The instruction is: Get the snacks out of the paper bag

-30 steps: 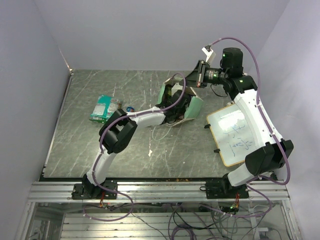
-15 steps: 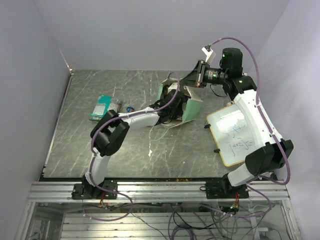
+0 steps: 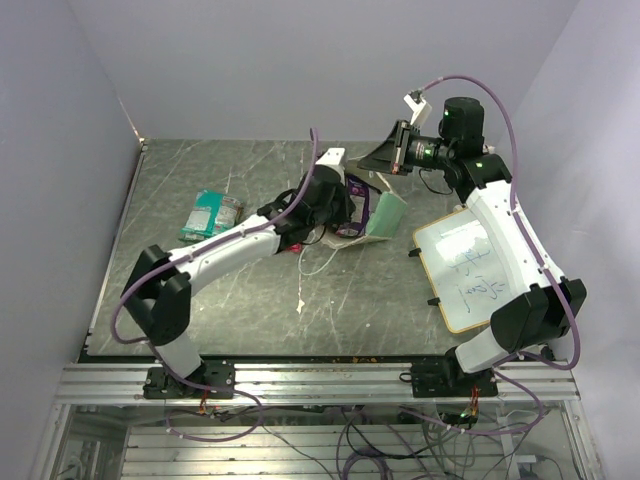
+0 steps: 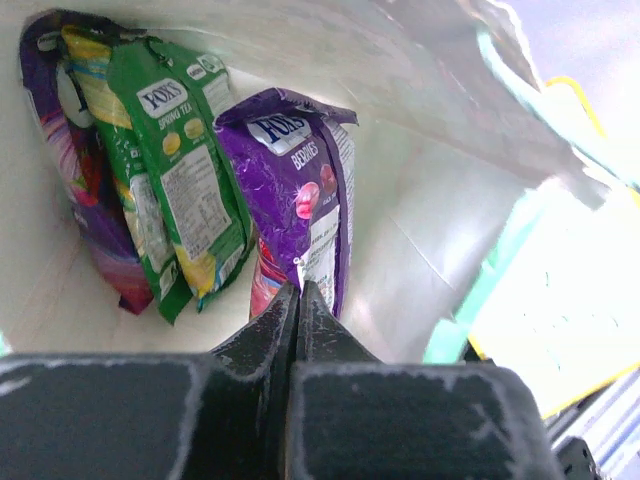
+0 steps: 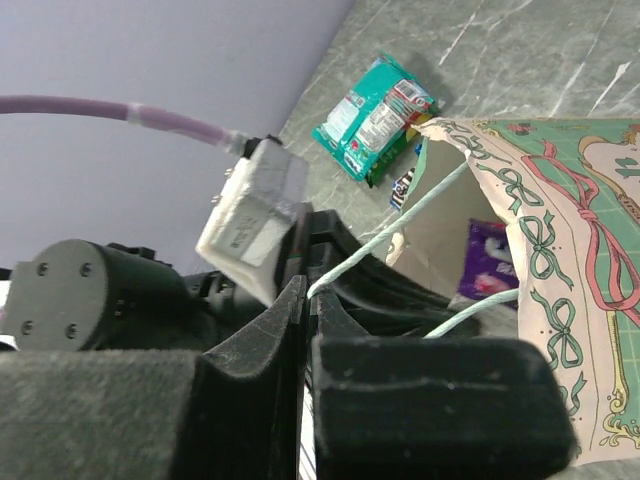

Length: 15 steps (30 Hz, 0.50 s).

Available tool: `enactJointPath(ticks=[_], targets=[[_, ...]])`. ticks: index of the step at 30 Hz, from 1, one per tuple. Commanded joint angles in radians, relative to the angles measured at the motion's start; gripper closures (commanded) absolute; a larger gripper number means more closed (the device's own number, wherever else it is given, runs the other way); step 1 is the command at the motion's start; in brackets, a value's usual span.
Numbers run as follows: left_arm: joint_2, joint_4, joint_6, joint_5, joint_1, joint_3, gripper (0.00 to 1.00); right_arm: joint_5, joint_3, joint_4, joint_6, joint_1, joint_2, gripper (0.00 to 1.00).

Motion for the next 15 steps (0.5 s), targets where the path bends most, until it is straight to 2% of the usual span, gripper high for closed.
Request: enactJointPath(ticks=[1,10,12,15], targets=[[-0.093,-0.064,0.019,0.078,0.005,-0.029,0.93,0.009,0.01,0.018,-0.032,0.005,-0.014,1.0],[-0.228,-0.3,0.129,0.104,0.021,0.101,0.93,0.013,0.019,0.013,-0.048,0.004,0.004,1.0],[-0.25,-0.37,0.151,0.138,0.05,0.144,0.93,0.016,0.029,0.002,-0.057,0.003,0.008,1.0],[-0.27,-0.505,0.17,0.259,0.144,0.222,0.93,0.028,0.045,-0.018,-0.075,0.004,0.013,1.0]])
